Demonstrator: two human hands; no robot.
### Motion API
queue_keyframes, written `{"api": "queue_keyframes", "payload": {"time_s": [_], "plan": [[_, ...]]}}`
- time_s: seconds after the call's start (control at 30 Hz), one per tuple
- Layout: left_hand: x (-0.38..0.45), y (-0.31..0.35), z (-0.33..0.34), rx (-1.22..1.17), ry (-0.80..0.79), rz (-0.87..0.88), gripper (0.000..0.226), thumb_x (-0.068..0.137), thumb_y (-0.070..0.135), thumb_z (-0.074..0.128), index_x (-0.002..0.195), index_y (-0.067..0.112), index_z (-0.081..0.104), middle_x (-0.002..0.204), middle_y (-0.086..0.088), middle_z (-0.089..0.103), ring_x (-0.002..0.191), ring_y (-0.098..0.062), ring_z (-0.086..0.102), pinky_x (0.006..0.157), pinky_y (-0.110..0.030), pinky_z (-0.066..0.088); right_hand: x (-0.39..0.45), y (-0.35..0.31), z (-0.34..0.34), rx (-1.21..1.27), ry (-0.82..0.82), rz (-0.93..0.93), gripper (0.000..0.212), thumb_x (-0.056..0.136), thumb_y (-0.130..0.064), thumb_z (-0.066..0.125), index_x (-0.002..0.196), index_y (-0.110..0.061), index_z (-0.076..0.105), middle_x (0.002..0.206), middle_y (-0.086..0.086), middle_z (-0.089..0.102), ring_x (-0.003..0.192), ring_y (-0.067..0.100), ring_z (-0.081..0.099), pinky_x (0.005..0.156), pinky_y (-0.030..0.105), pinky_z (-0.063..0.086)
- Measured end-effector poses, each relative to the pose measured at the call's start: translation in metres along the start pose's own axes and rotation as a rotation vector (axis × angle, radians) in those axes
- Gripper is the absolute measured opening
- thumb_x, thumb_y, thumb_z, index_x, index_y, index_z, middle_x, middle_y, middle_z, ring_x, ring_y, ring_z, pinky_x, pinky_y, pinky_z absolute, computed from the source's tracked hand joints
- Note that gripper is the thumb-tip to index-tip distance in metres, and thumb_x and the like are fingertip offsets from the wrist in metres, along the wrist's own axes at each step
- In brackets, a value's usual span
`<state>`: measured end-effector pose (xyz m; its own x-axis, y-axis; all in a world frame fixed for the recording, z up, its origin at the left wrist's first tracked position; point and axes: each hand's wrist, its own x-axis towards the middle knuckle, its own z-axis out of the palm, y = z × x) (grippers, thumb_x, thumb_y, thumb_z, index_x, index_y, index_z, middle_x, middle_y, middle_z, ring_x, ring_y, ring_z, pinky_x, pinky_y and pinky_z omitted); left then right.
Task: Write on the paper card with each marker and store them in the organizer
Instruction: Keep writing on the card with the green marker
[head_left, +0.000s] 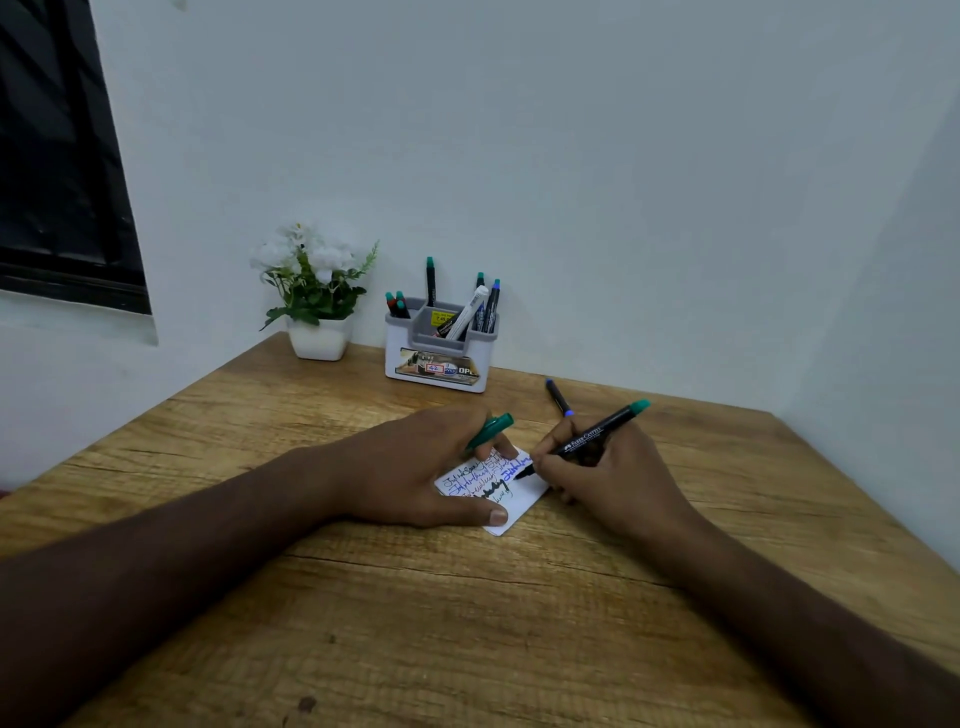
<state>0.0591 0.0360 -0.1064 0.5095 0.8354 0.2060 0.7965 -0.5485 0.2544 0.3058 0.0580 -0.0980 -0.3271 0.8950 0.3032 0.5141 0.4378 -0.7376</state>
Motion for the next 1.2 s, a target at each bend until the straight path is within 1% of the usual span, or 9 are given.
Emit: {"api": "queue_keyframes", "payload": {"time_s": [0.07,0.2,0.37,0.5,0.6,0.8,1.0,1.1,1.2], "plan": [[-0.0003,0.0,-0.0002,0.005,0.004,0.004,0.056,0.086,0.078,0.066,0.113,0.032,0.048,0.104,0.019,0.052,0.092,-0.004,0.052,0.079,-0.035,0.051,-0.0004,-0.0006,-0.0004,-0.015,-0.005,-0.016,0.007,0.084,-0.026,0.076,0.079,-0.021,0.078,0.077,0.003,0.078,0.074,0.025,0.073,0.075,0.055,0.063],[0.0006,-0.0007,0.0002,0.016,0.0,-0.007,0.059,0.086,0.079,0.064,0.116,0.03,0.049,0.105,0.016,0.054,0.092,-0.005,0.053,0.079,-0.037,0.052,-0.0025,-0.0038,0.0015,-0.021,-0.025,-0.018,0.008,0.085,-0.022,0.077,0.077,-0.023,0.079,0.076,-0.002,0.079,0.075,0.019,0.073,0.075,0.049,0.062],[0.0009,-0.0012,-0.0001,-0.001,-0.003,0.009,0.053,0.087,0.078,0.065,0.114,0.036,0.047,0.107,0.024,0.051,0.094,0.001,0.052,0.075,-0.026,0.045,-0.0001,-0.001,-0.0001,-0.003,0.013,0.025,0.008,0.085,-0.021,0.074,0.079,-0.018,0.078,0.073,0.005,0.077,0.071,0.024,0.075,0.076,0.053,0.064],[0.0013,-0.0021,0.0004,-0.013,0.009,0.023,0.054,0.087,0.079,0.064,0.116,0.037,0.049,0.106,0.025,0.051,0.094,-0.001,0.053,0.077,-0.03,0.049,-0.0002,-0.0011,0.0006,-0.028,0.019,0.028,0.013,0.089,-0.02,0.072,0.08,-0.012,0.077,0.07,0.008,0.077,0.069,0.026,0.074,0.075,0.054,0.063],[0.002,-0.003,0.0003,-0.018,0.0,0.012,0.06,0.085,0.082,0.062,0.122,0.036,0.05,0.109,0.025,0.052,0.096,-0.001,0.054,0.08,-0.033,0.052,0.0017,-0.0008,0.0021,-0.036,0.03,0.042,0.015,0.092,-0.021,0.072,0.08,-0.013,0.076,0.07,0.007,0.077,0.068,0.024,0.075,0.074,0.053,0.064],[0.0031,-0.0032,0.0014,-0.003,0.013,0.023,0.051,0.086,0.081,0.062,0.112,0.041,0.045,0.102,0.028,0.047,0.092,0.0,0.051,0.075,-0.028,0.046,-0.0006,-0.0021,0.0033,-0.022,0.032,0.007,0.01,0.09,-0.024,0.074,0.081,-0.02,0.077,0.074,0.005,0.078,0.071,0.024,0.075,0.075,0.055,0.064],[0.0024,-0.001,0.0002,-0.02,0.018,0.032,0.05,0.086,0.081,0.062,0.113,0.044,0.043,0.101,0.031,0.046,0.092,0.003,0.051,0.074,-0.027,0.043,-0.0003,-0.0012,0.0007,-0.037,0.045,0.017,0.014,0.092,-0.018,0.071,0.079,-0.016,0.076,0.069,0.006,0.077,0.064,0.02,0.075,0.075,0.053,0.064],[0.0016,0.0012,-0.0014,-0.046,0.016,0.043,0.042,0.086,0.079,0.063,0.113,0.055,0.042,0.104,0.035,0.047,0.097,0.005,0.052,0.076,-0.025,0.043,-0.0008,-0.0028,0.0003,-0.039,0.024,0.014,0.01,0.088,-0.017,0.073,0.079,-0.02,0.076,0.07,0.004,0.078,0.066,0.018,0.076,0.075,0.051,0.065],[0.0003,0.0046,-0.0032,-0.054,0.021,0.046,0.036,0.087,0.078,0.065,0.106,0.068,0.036,0.1,0.042,0.044,0.096,0.012,0.049,0.072,-0.019,0.037,0.0,-0.0025,0.0001,-0.055,0.022,0.007,0.008,0.087,-0.017,0.072,0.08,-0.018,0.076,0.07,0.003,0.077,0.066,0.018,0.075,0.075,0.05,0.065]]}}
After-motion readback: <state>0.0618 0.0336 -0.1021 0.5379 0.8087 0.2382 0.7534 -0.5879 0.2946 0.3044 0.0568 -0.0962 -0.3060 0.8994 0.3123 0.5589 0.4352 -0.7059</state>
